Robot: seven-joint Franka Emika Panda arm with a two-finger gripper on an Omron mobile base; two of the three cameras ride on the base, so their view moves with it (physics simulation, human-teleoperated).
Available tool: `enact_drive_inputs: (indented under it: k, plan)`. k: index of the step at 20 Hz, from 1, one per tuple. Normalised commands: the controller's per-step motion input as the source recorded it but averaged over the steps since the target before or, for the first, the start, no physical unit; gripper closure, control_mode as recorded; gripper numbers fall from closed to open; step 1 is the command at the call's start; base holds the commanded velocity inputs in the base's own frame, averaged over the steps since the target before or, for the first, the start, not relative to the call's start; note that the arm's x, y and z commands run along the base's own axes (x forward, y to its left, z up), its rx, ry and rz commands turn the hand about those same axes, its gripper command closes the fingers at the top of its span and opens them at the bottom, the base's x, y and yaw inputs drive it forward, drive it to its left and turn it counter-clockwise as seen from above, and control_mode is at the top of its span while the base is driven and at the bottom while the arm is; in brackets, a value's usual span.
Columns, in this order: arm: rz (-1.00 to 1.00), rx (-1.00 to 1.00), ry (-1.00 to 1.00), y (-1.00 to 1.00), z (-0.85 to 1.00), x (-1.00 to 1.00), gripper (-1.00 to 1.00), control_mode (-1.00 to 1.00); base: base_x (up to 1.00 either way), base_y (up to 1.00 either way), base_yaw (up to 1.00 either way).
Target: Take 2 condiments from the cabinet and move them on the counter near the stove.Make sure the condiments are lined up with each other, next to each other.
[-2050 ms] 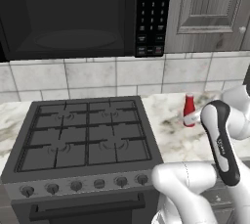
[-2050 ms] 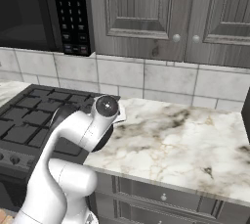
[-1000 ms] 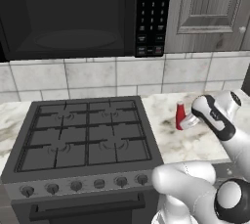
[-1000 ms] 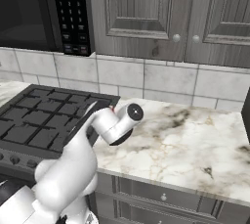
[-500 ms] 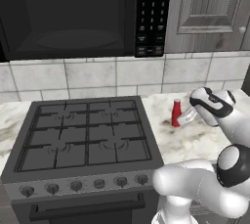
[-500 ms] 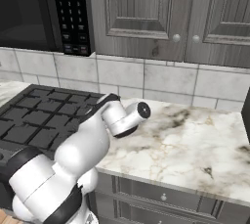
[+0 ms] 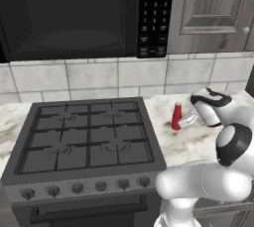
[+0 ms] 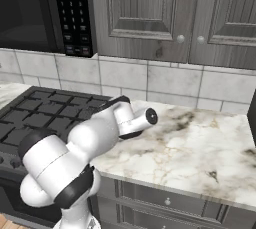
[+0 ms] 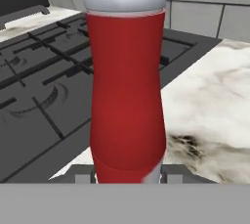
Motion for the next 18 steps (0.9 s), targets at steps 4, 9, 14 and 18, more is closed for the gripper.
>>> enact_drive_inputs:
  k: [4,9,14,18]
  plan:
    - [0.0,0.0,0.0,0.0,-0.22,0.07,1.0,-1.0,0.0,0.0,0.0]
    - [0.0,0.0,0.0,0.03,-0.04,0.09,1.0,-1.0,0.0,0.0,0.0]
    - [0.0,0.0,0.0,0.11,-0.04,0.06,1.0,-1.0,0.0,0.0,0.0]
    - [0.0,0.0,0.0,0.11,-0.16,0.03,1.0,-1.0,0.0,0.0,0.0]
